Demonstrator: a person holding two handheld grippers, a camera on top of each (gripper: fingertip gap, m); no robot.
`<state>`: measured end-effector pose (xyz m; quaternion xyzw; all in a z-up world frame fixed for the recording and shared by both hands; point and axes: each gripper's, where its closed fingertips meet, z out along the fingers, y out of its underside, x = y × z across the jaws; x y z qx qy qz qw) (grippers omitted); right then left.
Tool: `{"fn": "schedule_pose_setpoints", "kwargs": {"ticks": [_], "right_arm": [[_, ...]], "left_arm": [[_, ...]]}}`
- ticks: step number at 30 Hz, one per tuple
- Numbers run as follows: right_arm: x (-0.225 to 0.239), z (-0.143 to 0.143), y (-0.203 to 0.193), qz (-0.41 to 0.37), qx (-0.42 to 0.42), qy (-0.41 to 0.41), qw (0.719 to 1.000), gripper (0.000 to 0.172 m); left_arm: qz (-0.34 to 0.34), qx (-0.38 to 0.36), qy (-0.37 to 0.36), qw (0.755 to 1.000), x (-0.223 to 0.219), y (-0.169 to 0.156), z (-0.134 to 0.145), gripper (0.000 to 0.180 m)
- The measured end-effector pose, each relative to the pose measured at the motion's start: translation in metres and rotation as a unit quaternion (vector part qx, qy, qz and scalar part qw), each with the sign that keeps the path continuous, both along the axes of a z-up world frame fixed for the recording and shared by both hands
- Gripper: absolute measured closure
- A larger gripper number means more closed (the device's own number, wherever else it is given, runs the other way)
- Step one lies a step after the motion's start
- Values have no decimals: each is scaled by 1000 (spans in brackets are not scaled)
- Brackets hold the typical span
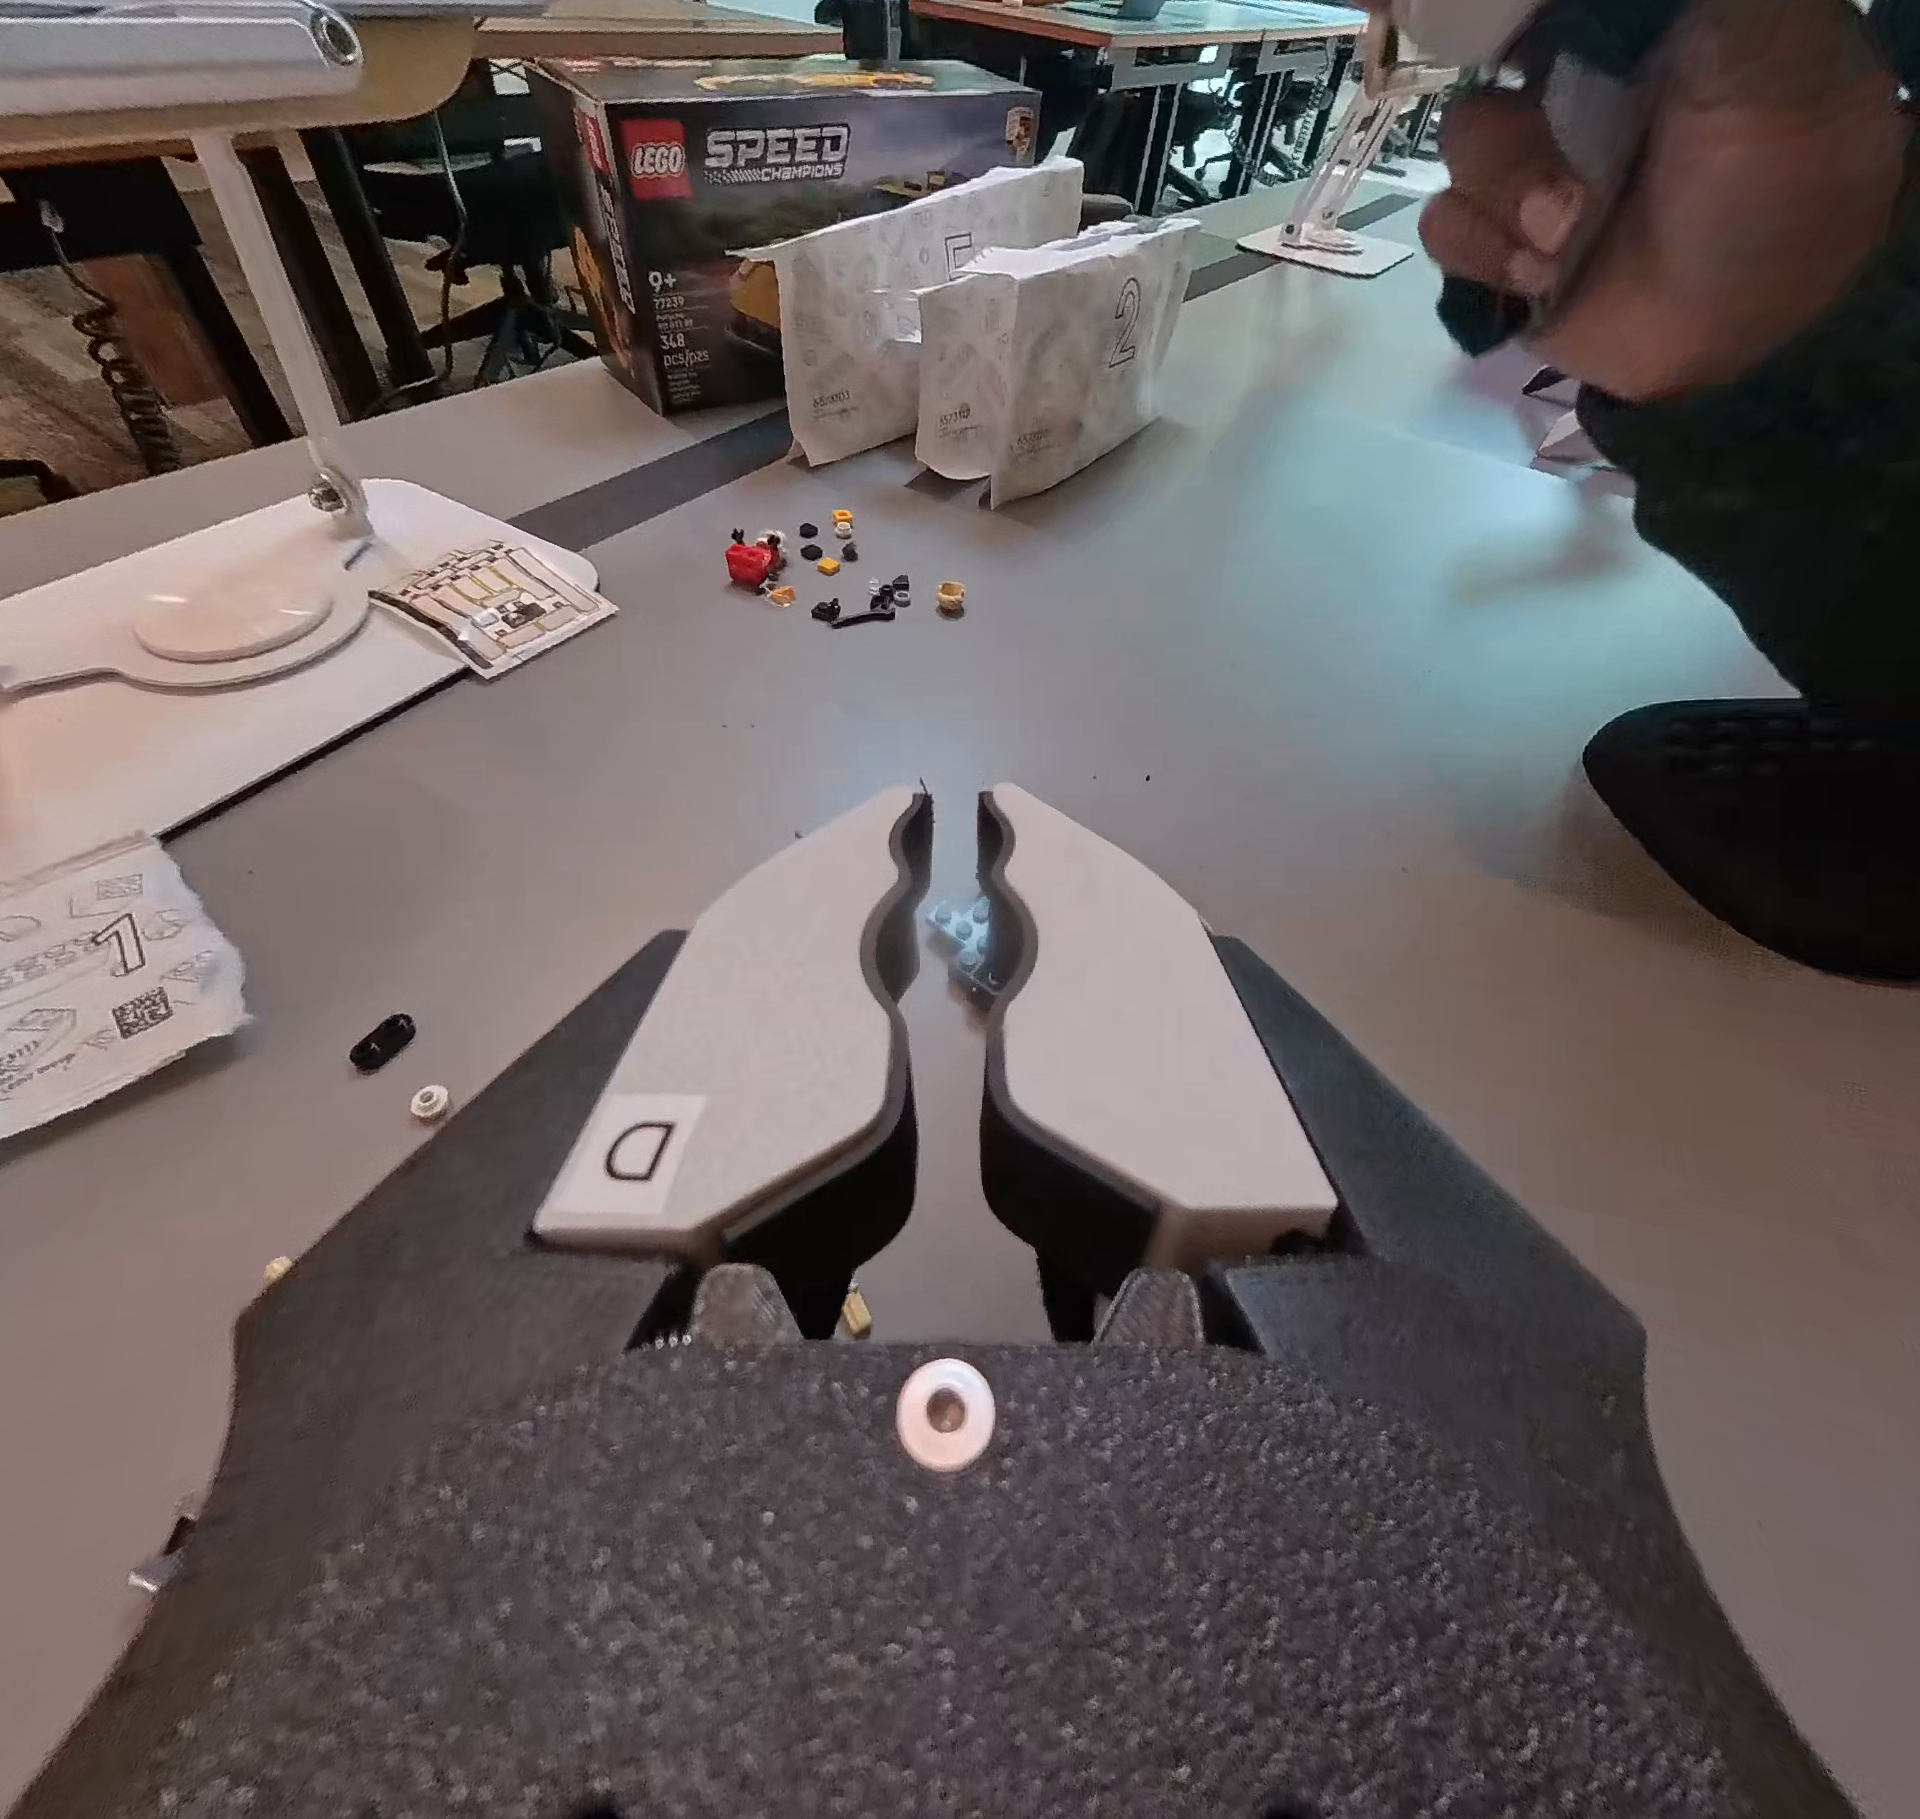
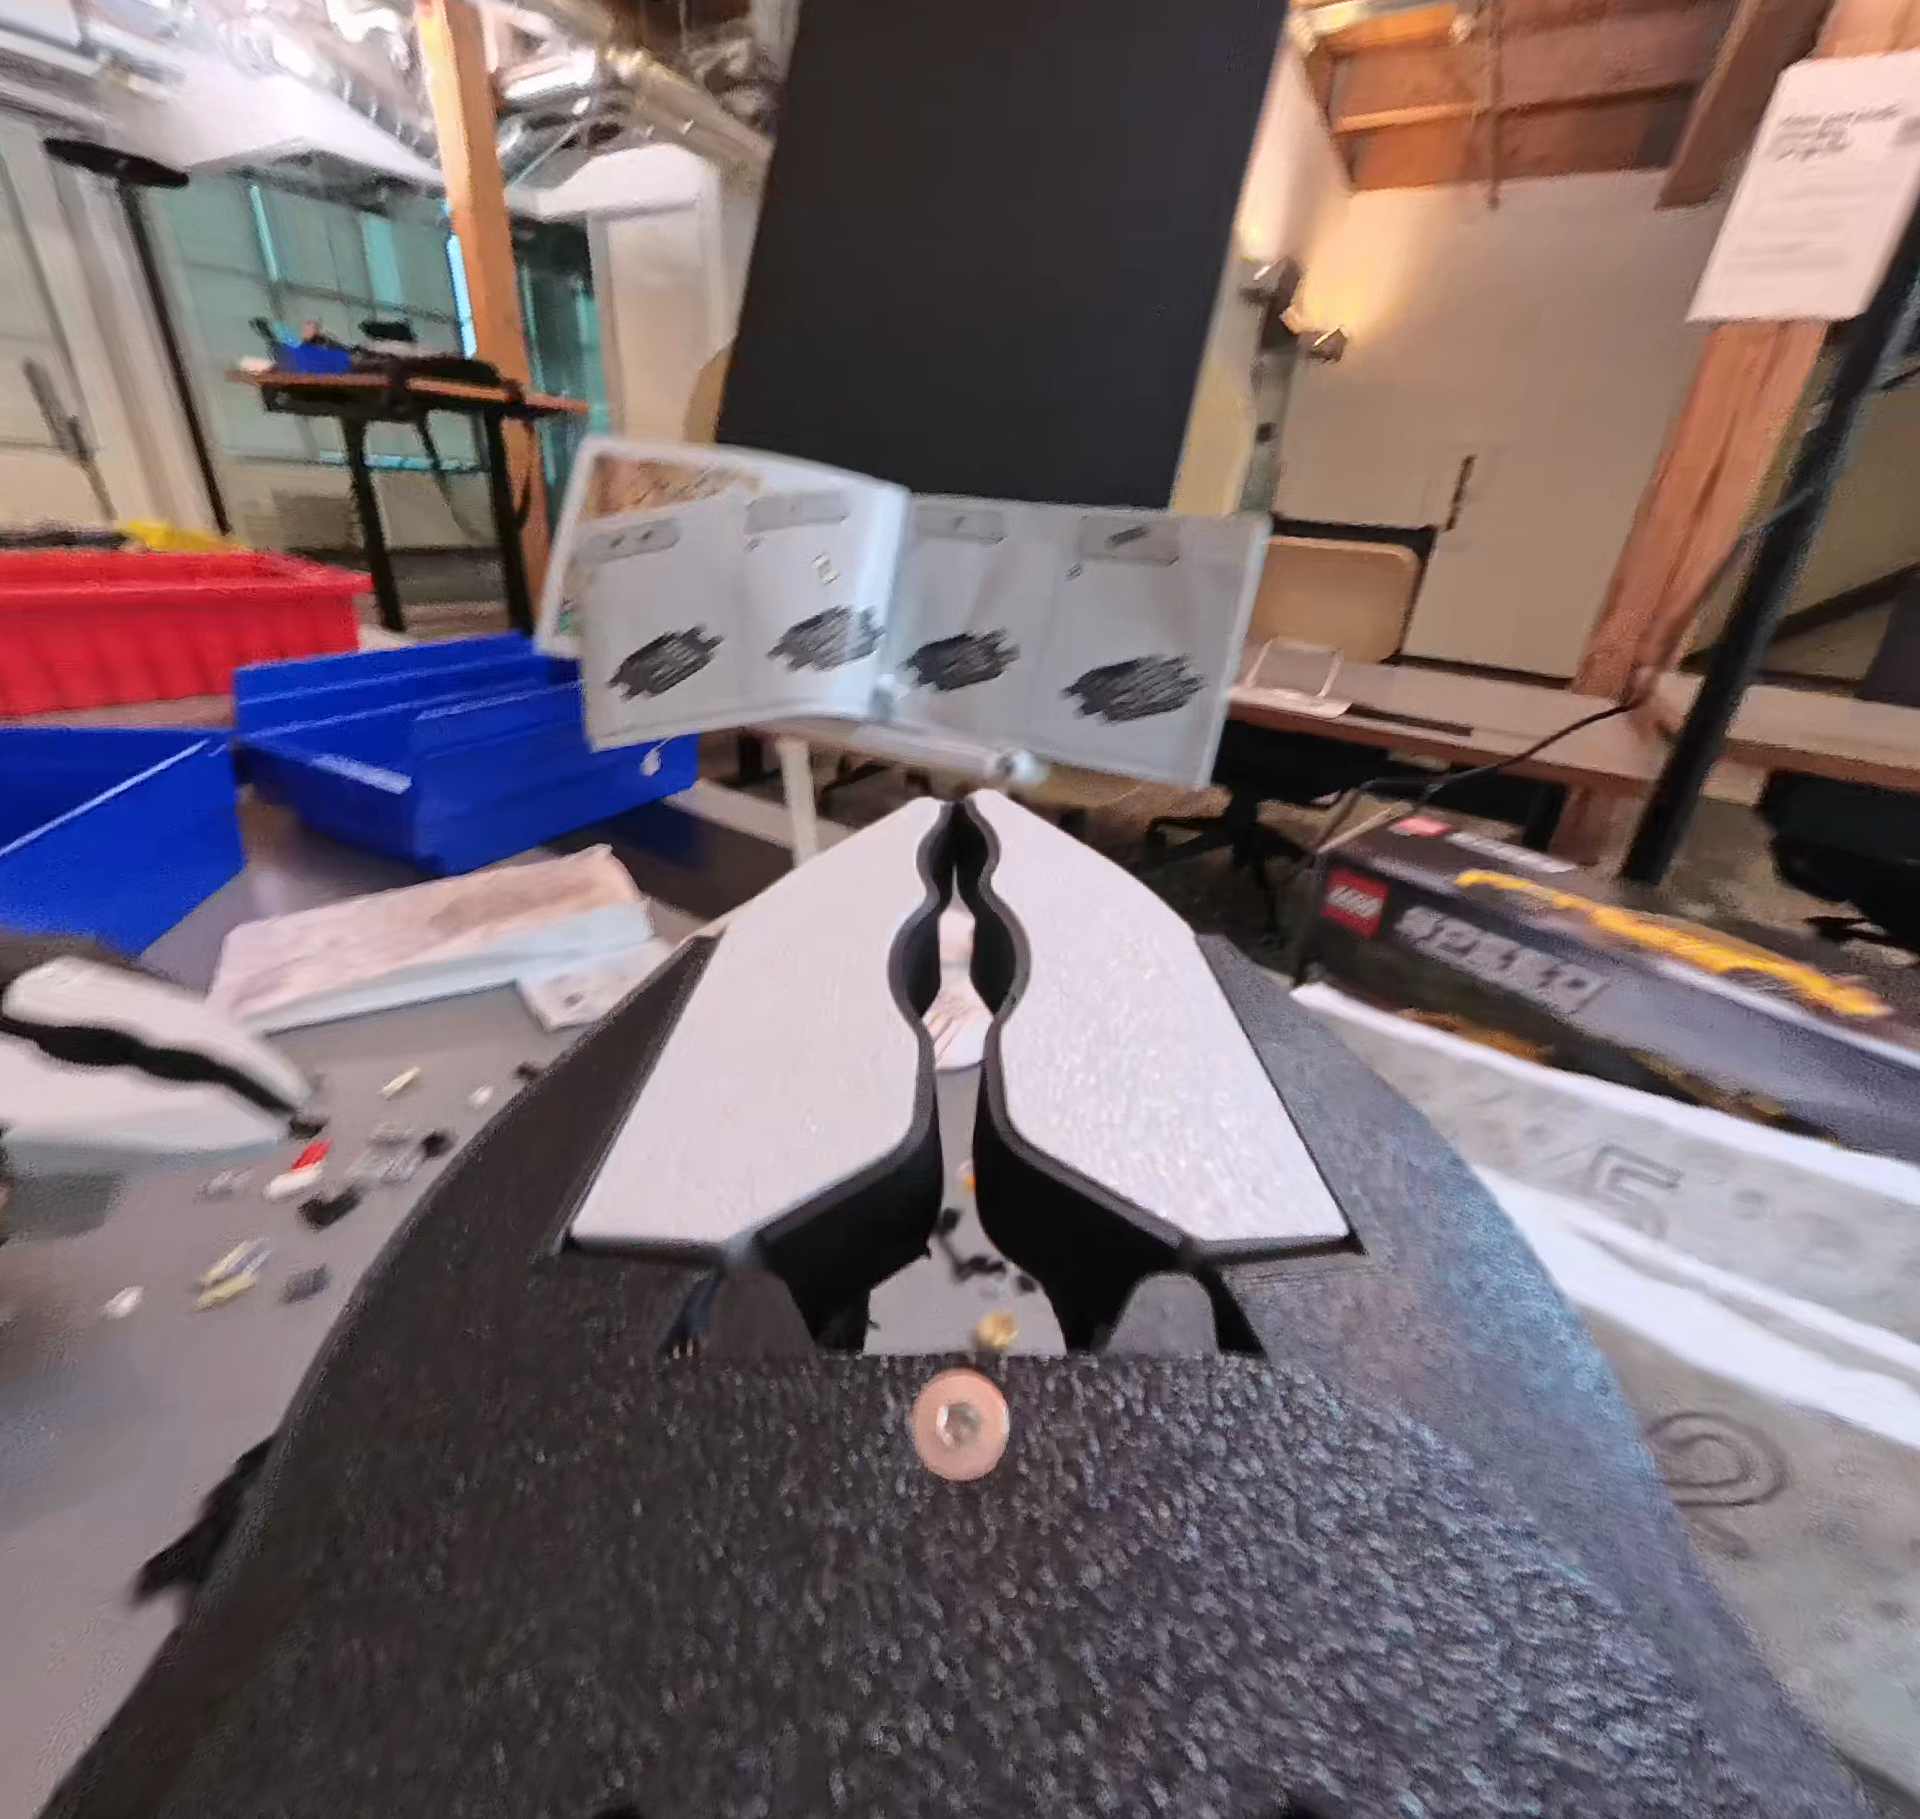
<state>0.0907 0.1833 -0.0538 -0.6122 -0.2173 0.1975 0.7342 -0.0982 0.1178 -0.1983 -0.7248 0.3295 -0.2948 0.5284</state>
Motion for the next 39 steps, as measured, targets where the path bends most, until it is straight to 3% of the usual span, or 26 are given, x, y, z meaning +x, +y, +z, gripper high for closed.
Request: {"fn": "schedule_pose_setpoints", "kwargs": {"ticks": [4, 6, 12, 20, 24, 30, 35, 39], "right_arm": [[-50, -47, -20, 56, -17, -83, 995, 171], [-76, -78, -24, 107, -54, -121, 985, 157], [-118, -185, -49, 215, -245, -246, 913, 143], [-130, -242, -65, 220, -360, -321, 848, 146], [-130, -242, -65, 224, -349, -332, 847, 150], [-136, -187, -61, 246, -181, -261, 916, 164], [-134, -162, -65, 246, -95, -234, 936, 164], [-135, -139, -70, 248, -56, -197, 947, 164]], "left_arm": [[2, 5, 1, 1000, 1, 0, 0, 172], [4, 4, 2, 1000, 0, 0, -1, 171], [9, -6, -4, 1000, -4, 4, -3, 170], [-7, -15, 7, 1000, 2, 0, -8, 170], [-9, -24, 9, 1000, 2, 0, -11, 169], [-20, -56, 0, 998, 3, -1, -17, 163], [-91, -132, -60, 985, 18, -17, -19, 142], [-149, -139, -26, 979, 33, -35, -30, 145]]}}
